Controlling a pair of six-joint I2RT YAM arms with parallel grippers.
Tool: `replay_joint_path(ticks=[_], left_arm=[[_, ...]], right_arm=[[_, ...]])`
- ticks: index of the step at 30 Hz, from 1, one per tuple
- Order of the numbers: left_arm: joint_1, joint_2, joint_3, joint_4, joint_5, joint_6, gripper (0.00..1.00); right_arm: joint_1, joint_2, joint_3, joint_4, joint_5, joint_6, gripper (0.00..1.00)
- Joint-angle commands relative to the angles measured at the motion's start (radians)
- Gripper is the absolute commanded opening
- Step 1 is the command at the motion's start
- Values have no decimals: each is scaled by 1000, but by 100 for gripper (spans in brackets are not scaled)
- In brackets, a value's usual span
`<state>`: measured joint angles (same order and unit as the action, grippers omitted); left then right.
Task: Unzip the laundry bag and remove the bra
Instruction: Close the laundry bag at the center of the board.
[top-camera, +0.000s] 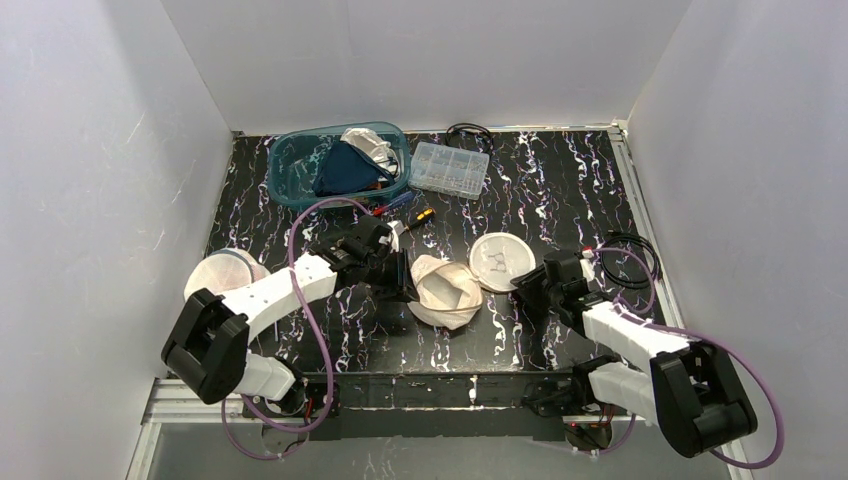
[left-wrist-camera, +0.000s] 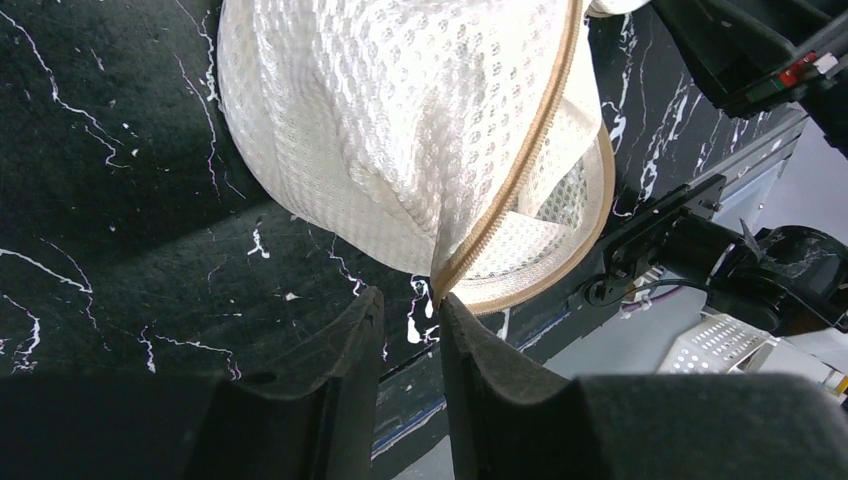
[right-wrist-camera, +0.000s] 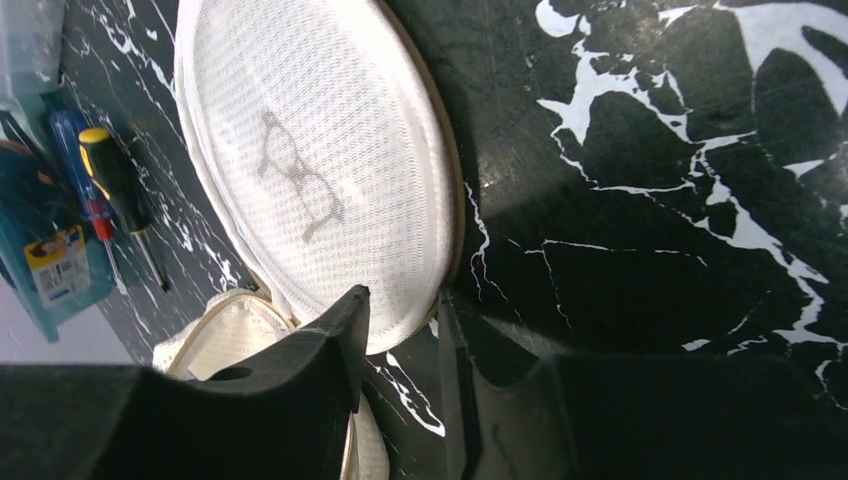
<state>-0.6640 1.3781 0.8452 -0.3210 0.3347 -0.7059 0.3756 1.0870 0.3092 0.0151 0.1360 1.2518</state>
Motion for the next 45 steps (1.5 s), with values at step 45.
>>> replay_joint_path(ticks=[45], left_arm=[[1, -118, 115, -80, -38, -52, 58]], right_arm=[[753, -118, 397, -168, 868, -1071, 1]])
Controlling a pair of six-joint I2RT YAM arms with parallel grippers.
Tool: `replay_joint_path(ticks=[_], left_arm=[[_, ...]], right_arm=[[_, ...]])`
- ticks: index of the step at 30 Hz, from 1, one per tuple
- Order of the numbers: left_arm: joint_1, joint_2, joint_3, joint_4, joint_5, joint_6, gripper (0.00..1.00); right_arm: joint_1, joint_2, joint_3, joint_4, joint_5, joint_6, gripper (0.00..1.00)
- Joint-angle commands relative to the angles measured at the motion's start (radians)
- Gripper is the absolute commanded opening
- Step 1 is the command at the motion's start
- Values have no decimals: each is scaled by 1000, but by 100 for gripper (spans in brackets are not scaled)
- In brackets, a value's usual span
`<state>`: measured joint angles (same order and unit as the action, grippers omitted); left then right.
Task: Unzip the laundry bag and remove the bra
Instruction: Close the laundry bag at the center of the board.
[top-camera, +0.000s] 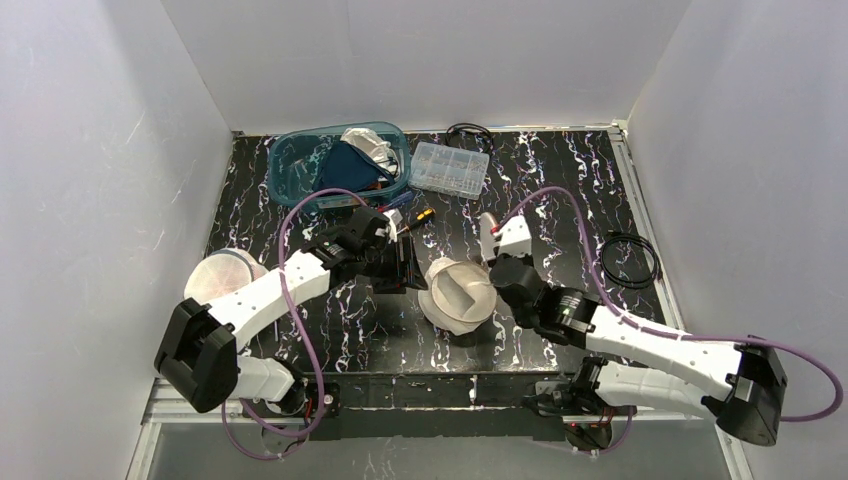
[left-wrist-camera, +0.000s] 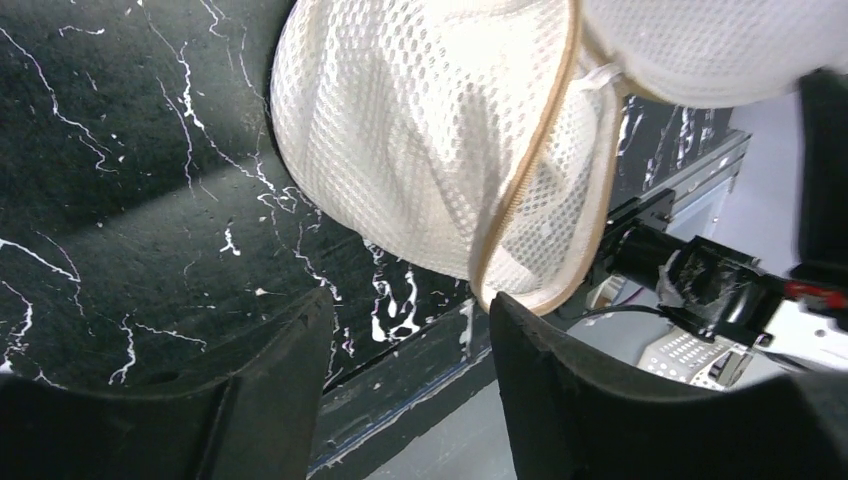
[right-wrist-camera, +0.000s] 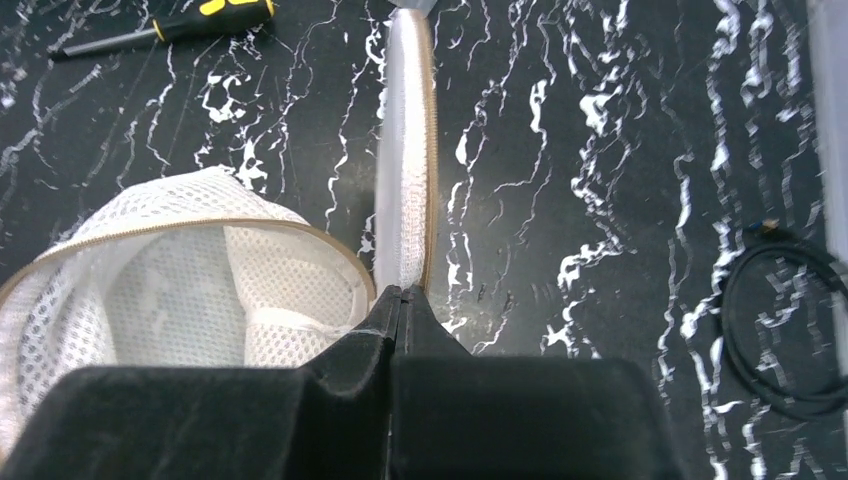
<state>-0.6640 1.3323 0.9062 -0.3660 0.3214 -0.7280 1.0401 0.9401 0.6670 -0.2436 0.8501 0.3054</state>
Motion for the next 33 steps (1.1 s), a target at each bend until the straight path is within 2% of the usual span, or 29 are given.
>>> replay_joint_path(ticks=[1, 5, 7, 8, 15, 27, 33], left_arm=[[2, -85, 59, -29, -32, -43, 63], [16, -120, 78, -2, -46, -81, 78], [29, -124, 85, 26, -30, -110, 97], [36, -119, 89, 42, -11, -126, 98], [60, -33, 141, 150, 103, -275, 99], [60, 142, 247, 188, 44, -462, 99], [60, 222, 314, 175, 30, -474, 99]], right_arm=[[112, 30, 33, 110, 164, -147, 1], [208, 14, -7, 177, 213, -226, 1], [240, 12, -20, 203, 227, -255, 1], [257, 15, -26, 217, 235, -277, 1], [337, 51, -37, 263, 300, -357, 1], [352, 74, -41, 318, 304, -415, 1], [362, 83, -43, 336, 301, -436, 1]])
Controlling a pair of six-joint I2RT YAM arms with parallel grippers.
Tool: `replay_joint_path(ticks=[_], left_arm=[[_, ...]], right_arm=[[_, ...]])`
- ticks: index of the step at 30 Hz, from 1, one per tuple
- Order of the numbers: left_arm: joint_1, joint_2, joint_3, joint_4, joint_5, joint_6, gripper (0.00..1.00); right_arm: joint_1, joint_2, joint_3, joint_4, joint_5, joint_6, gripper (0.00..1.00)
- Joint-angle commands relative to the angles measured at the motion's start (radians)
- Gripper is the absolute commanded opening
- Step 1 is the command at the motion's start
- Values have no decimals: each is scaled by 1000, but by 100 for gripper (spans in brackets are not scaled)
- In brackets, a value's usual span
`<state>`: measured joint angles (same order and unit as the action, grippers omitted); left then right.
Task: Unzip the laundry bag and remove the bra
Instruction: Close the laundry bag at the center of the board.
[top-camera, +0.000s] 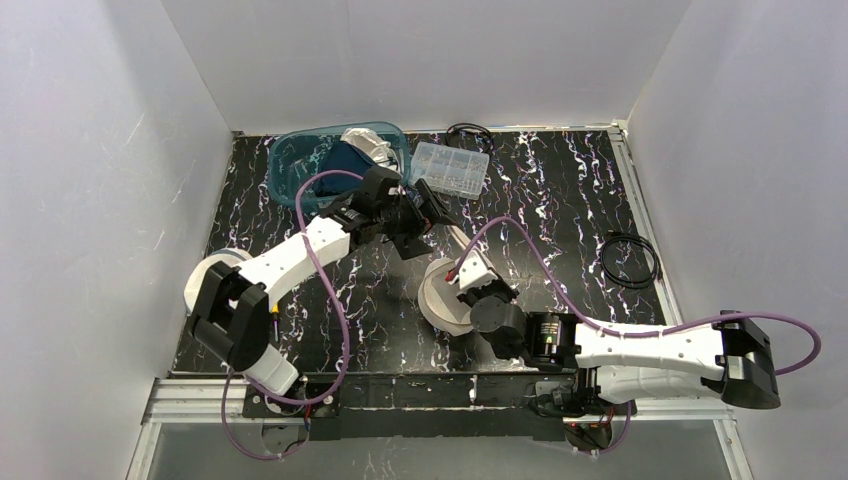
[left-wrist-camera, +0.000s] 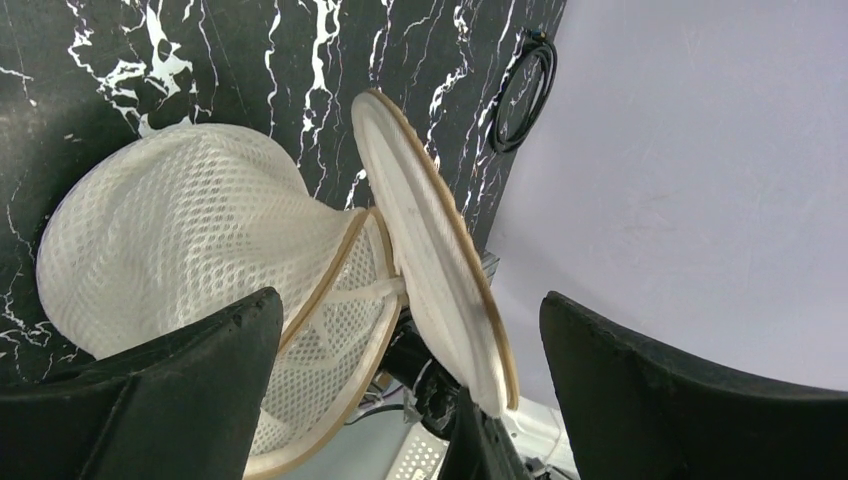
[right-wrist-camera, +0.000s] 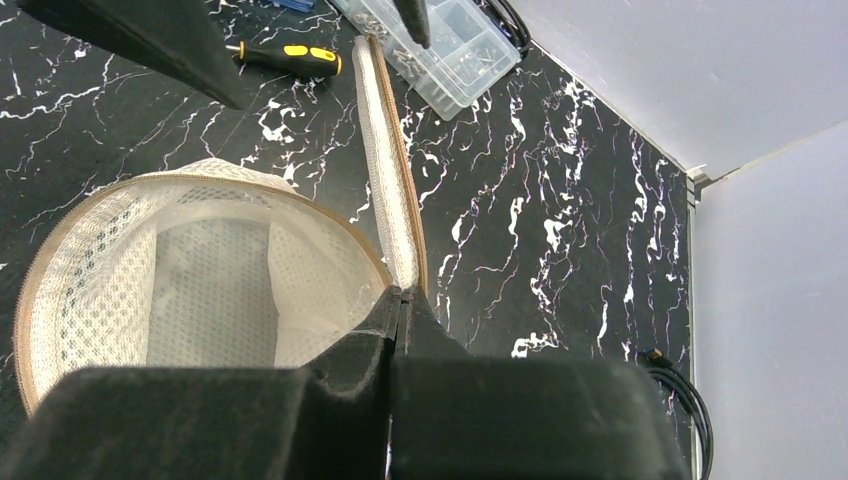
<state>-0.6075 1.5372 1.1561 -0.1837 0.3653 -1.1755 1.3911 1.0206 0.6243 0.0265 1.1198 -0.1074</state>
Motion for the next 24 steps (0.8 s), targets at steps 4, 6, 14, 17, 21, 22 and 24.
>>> replay_joint_path(ticks=[4, 6, 14, 17, 21, 22, 24], left_arm=[[2, 44, 101, -19, -25, -22, 96], [-3, 55, 110, -16, -21, -22, 87], [-26, 20, 76, 30, -19, -22, 41], [-31, 13, 71, 30, -10, -12, 27], [-37, 0, 53, 30, -11, 3, 5], [-38, -5, 47, 33, -9, 6, 0], [-40, -19, 33, 45, -4, 9, 0]], right_arm=[[14, 11, -3, 74, 26, -26, 1], [16, 12, -4, 78, 20, -28, 1], [17, 14, 7, 61, -5, -25, 1], [17, 13, 10, 61, -15, -21, 1], [18, 19, 32, 38, -47, -6, 1], [17, 19, 41, 20, -66, 5, 1], [18, 18, 70, -12, -111, 32, 6]])
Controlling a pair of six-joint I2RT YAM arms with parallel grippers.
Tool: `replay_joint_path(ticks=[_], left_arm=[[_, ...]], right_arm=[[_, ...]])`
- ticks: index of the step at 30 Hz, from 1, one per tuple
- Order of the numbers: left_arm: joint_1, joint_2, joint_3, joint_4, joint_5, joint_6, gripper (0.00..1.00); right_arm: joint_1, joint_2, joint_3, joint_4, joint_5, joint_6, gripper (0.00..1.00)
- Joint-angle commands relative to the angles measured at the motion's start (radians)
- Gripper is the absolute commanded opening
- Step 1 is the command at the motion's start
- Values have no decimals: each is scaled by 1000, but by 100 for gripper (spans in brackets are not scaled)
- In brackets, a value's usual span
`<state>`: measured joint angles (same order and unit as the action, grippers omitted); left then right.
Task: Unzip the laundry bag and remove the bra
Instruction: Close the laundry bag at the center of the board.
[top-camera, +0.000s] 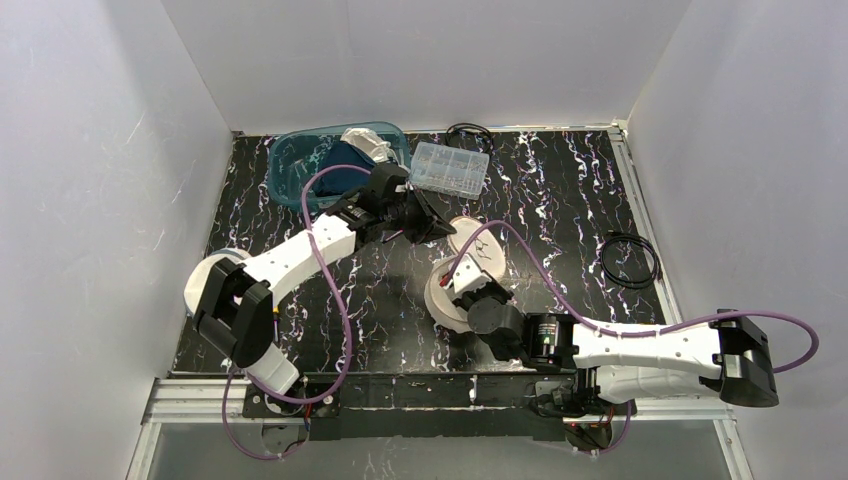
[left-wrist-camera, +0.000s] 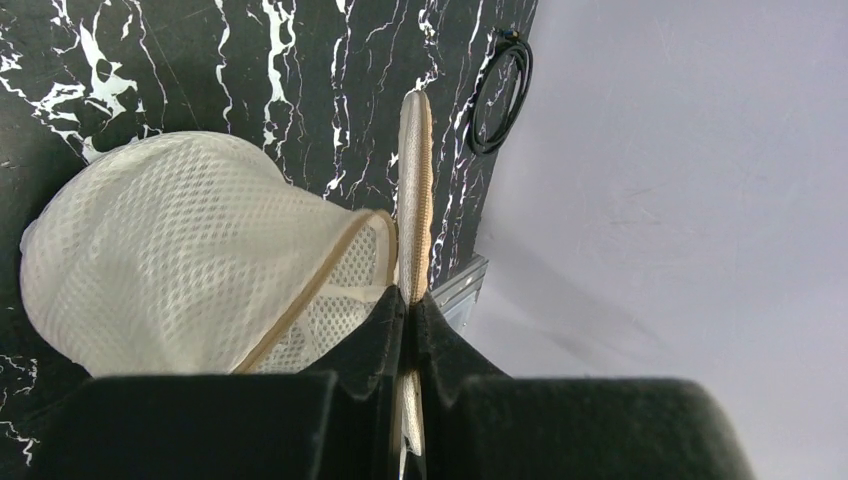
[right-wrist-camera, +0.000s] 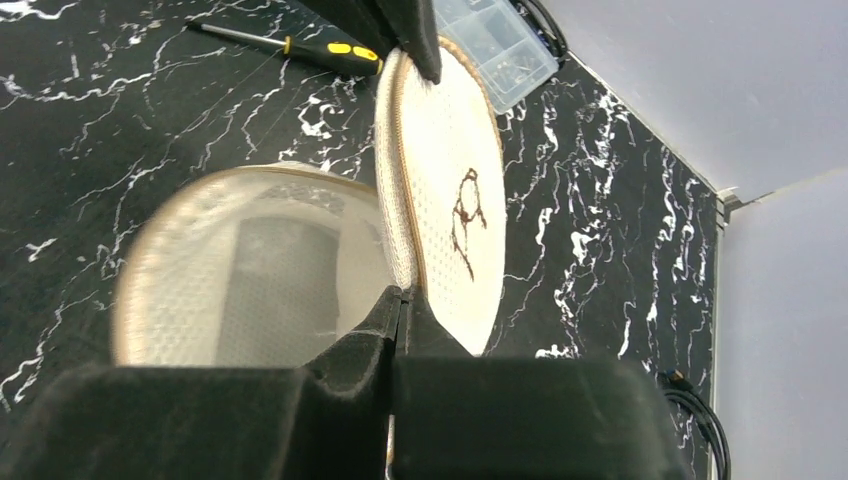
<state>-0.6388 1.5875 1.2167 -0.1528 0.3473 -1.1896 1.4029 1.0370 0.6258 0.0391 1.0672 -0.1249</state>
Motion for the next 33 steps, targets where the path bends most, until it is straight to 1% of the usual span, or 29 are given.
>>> replay_joint_path(ticks=[1, 3, 4, 6, 7, 8, 10, 12, 14, 18, 20, 22, 26, 30, 33], left_arm=[[-7, -81, -35, 22, 17, 24, 0], [-10, -101, -50, 38, 23, 28, 0], [-10, -111, -56, 42, 26, 32, 0], [-10, -131, -66, 54, 37, 35, 0], [-10, -143, -74, 59, 41, 36, 0], [-11, -158, -84, 65, 44, 37, 0], [-12, -190, -120, 102, 54, 40, 0], [-13, -229, -171, 160, 67, 43, 0], [-13, -266, -238, 214, 78, 39, 0], [-15, -342, -331, 274, 96, 86, 0], [-16, -390, -392, 320, 92, 95, 0], [-16, -430, -437, 336, 81, 104, 0], [-19, -477, -521, 356, 62, 121, 0], [-18, -498, -581, 366, 50, 137, 0], [-18, -512, -613, 366, 48, 150, 0]], right_arm=[[5, 0, 91, -64, -88, 75, 23], [7, -4, 132, -110, -137, 113, 51], [6, -4, 158, -134, -151, 144, 61], [5, -12, 204, -170, -186, 202, 77], [5, -18, 223, -180, -200, 230, 90], [6, -27, 236, -189, -207, 261, 98], [2, -45, 261, -205, -206, 345, 99], [-30, -64, 280, -231, -229, 437, 99], [-136, -91, 274, -242, -374, 552, 99], [-431, -182, 147, -162, -703, 788, 99], [-530, -220, 87, -127, -805, 871, 99], [-595, -245, 33, -98, -871, 932, 99], [-650, -304, -76, -48, -920, 1042, 99], [-675, -346, -164, -10, -944, 1100, 99], [-686, -359, -221, 27, -990, 1141, 99]])
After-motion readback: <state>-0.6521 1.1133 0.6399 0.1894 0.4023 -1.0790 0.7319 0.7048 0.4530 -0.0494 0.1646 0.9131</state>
